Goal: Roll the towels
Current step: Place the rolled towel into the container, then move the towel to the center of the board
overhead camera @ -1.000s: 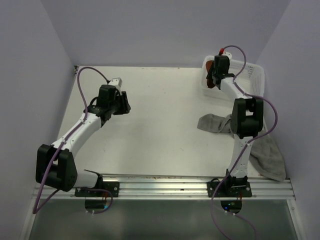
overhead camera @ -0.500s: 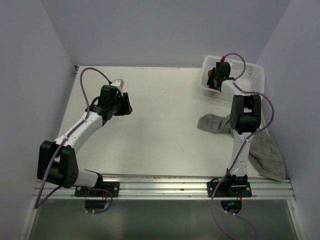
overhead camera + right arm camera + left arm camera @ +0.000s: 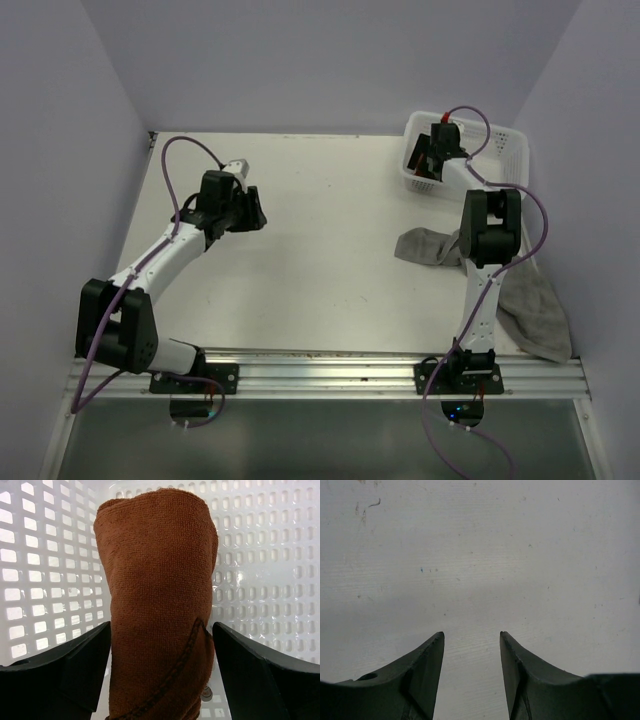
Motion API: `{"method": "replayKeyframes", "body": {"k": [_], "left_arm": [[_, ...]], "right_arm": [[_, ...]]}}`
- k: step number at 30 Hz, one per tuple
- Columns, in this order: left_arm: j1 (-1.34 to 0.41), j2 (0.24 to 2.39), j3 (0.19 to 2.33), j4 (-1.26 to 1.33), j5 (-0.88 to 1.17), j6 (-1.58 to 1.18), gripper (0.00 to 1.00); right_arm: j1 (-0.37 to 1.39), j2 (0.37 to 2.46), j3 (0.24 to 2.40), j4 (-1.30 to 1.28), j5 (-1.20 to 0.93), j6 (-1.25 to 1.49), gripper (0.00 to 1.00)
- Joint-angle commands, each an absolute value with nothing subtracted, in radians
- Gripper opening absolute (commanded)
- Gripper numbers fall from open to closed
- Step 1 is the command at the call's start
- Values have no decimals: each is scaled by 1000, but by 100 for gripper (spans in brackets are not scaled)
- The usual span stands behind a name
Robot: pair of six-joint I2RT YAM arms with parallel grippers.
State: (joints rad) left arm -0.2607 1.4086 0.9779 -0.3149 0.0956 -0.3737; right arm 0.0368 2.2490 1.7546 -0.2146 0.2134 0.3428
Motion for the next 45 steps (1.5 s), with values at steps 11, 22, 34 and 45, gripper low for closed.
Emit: {"method": "replayKeyframes", "body": {"k": [11, 22, 34, 45], "left_arm": [[-250, 1367, 983, -276, 120, -347, 70], [-250, 1341, 968, -259, 140, -344, 79], [-250, 1301, 959, -253, 152, -327, 88], [-250, 1264, 953, -268, 121, -322, 100]], "right_arm": [[32, 2057, 1660, -69, 130, 385, 98], [32, 1907, 1526, 73, 195, 391, 99], [90, 1560, 1270, 95, 46, 378, 88], [439, 1227, 924, -275, 397, 383, 39]]}}
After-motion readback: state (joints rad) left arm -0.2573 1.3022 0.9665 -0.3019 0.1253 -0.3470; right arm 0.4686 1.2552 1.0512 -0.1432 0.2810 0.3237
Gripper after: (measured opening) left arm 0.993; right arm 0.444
